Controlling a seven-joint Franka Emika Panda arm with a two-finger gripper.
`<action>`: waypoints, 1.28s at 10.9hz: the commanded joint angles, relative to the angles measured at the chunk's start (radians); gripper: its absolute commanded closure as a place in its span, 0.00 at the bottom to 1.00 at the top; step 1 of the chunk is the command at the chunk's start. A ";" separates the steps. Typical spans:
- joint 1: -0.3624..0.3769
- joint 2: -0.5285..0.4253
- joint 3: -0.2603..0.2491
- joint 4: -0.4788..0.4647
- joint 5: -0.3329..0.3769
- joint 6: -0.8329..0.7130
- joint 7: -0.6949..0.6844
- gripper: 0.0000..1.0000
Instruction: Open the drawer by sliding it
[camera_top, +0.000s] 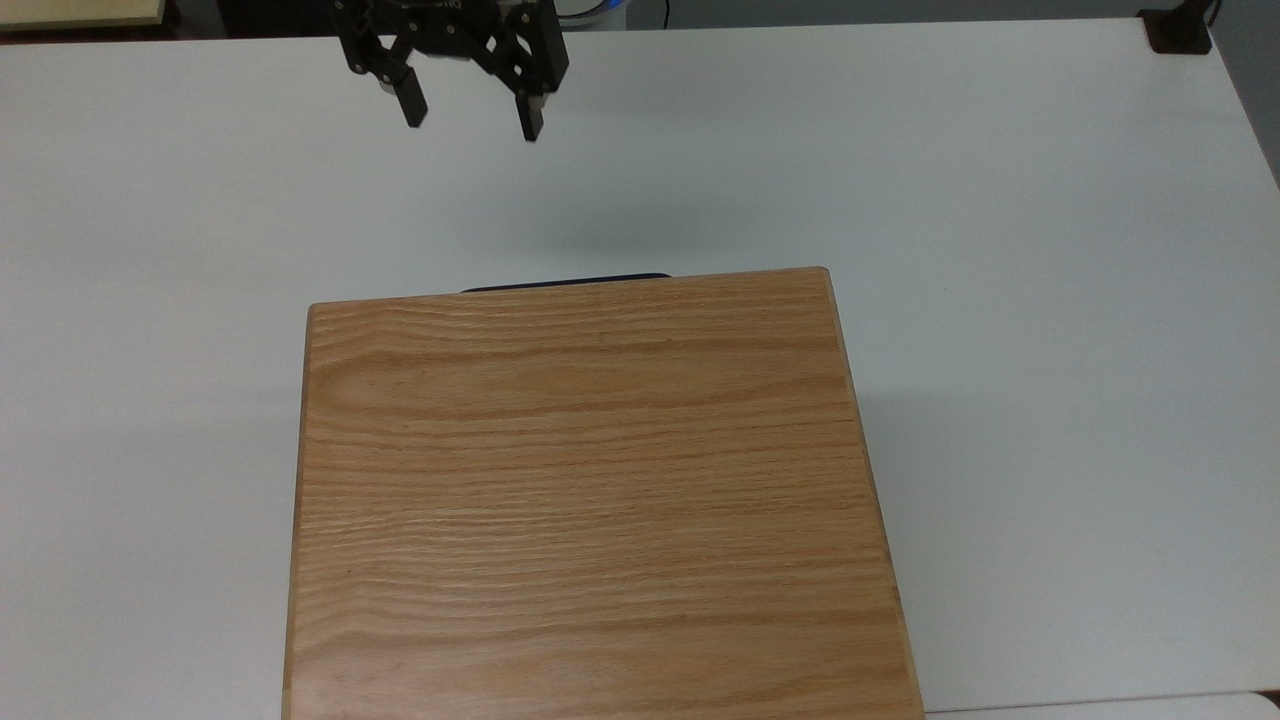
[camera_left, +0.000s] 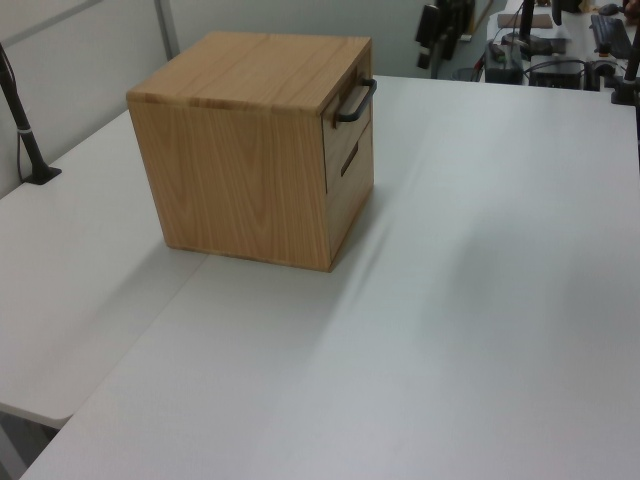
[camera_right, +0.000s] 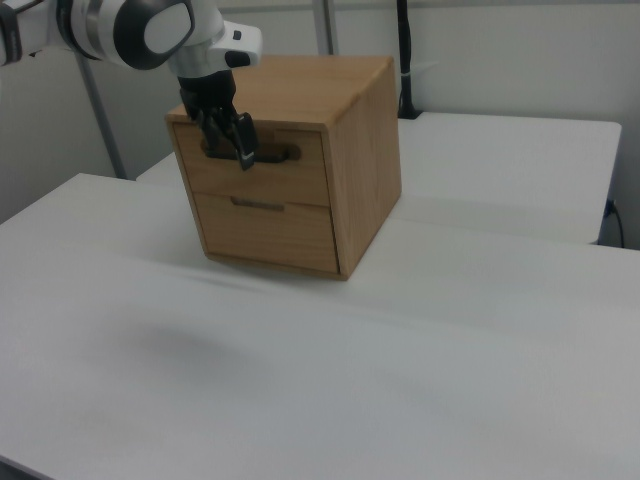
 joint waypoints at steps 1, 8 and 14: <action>0.013 0.027 -0.007 0.008 0.039 0.098 0.340 0.04; 0.052 0.053 -0.006 -0.070 0.129 0.349 0.902 0.25; 0.102 0.112 -0.004 -0.086 0.129 0.434 0.907 0.61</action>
